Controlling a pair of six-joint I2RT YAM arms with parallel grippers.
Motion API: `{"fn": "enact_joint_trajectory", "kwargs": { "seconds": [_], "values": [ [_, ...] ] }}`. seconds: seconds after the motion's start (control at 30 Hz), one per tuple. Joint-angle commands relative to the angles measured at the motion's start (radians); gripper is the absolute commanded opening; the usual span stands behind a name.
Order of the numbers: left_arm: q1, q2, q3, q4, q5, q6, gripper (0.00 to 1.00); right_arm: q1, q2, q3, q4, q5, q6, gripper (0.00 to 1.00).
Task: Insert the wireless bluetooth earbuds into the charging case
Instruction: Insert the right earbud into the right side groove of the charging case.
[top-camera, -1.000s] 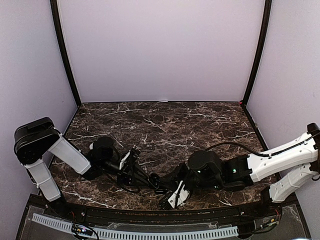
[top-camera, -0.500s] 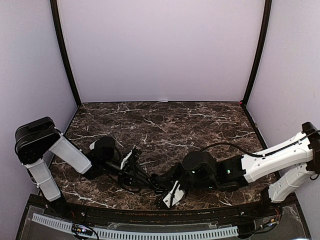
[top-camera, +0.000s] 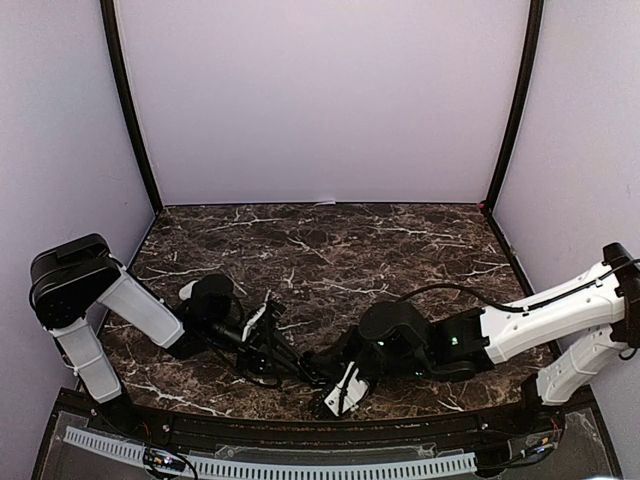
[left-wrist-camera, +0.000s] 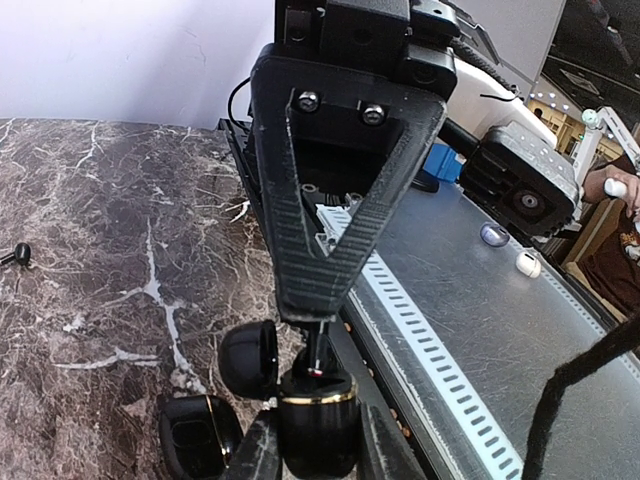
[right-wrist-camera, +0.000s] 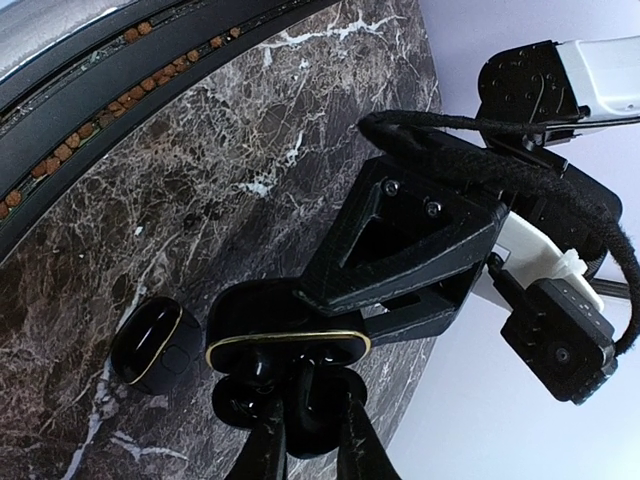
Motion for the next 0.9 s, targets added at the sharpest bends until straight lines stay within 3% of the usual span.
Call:
{"fn": "enact_joint_trajectory", "kwargs": {
  "seconds": [0.0, 0.47, 0.87],
  "values": [
    [-0.005, -0.024, 0.022, -0.022, 0.022, 0.018, 0.14, -0.001, 0.019, 0.042, -0.025, -0.021, -0.004, 0.00],
    [-0.018, -0.025, 0.053, -0.125, 0.023, 0.065, 0.14, 0.000, 0.060, 0.107, -0.142, -0.081, -0.001, 0.00],
    [-0.031, -0.008, 0.090, -0.209, 0.044, 0.088, 0.14, 0.014, 0.085, 0.088, -0.076, -0.093, -0.039, 0.00]
  ]
}}
